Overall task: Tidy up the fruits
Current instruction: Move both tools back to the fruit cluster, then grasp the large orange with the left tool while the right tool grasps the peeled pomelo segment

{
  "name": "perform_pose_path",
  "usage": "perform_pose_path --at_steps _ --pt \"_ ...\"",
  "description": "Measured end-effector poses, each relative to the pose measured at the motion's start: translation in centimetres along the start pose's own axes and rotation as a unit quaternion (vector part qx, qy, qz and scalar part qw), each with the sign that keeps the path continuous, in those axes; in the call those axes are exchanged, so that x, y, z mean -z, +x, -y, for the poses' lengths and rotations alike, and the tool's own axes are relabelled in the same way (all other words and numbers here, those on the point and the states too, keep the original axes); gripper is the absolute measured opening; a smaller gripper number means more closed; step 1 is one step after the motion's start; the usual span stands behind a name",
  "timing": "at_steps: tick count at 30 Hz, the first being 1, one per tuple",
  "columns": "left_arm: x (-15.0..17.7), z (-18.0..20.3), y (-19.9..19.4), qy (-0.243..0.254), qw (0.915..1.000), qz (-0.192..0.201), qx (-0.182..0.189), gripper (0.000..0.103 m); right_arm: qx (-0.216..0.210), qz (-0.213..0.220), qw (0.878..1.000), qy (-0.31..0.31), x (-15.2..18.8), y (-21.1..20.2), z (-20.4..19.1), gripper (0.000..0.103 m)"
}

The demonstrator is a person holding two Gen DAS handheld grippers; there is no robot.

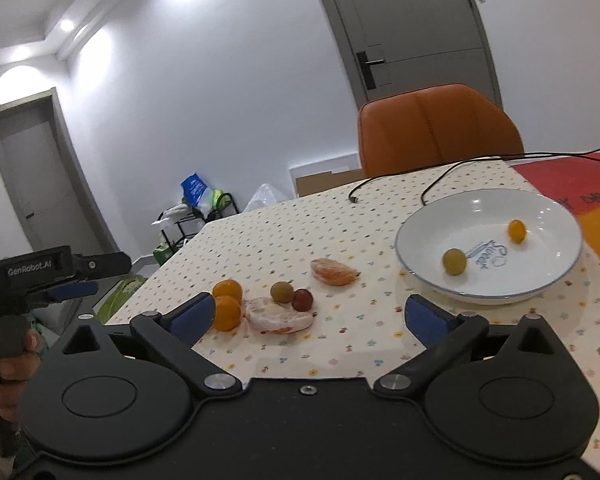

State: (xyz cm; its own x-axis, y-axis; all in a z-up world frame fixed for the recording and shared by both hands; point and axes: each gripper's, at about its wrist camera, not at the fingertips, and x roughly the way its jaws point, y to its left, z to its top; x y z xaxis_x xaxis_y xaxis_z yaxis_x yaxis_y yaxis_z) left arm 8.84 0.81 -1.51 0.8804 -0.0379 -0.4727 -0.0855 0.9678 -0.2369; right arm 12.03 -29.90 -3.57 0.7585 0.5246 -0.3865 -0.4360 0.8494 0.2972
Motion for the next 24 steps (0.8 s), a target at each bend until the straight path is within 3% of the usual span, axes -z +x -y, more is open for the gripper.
perform_pose_path --at_steps 6,19,22,24 --pt "0.5 0.2 2.2 0.002 0.9998 -0.022 0.003 0.064 -0.002 -0.015 0.999 -0.035 0.3 1.9 -0.8 0.089" --pt "0.9 0.6 7.0 0.002 0.9968 -0.078 0.015 0.051 -0.040 -0.069 0.996 -0.037 0.4 6.4 -0.3 0.082" --pt "0.9 0.6 7.9 0.007 0.9959 -0.090 0.012 0.050 -0.052 -0.084 0.994 -0.041 0.2 7.3 -0.3 0.075" --pt "1.0 0.6 8.3 0.006 0.9955 -0.094 0.013 0.049 -0.059 -0.096 0.993 -0.048 0.1 8.0 -0.4 0.065"
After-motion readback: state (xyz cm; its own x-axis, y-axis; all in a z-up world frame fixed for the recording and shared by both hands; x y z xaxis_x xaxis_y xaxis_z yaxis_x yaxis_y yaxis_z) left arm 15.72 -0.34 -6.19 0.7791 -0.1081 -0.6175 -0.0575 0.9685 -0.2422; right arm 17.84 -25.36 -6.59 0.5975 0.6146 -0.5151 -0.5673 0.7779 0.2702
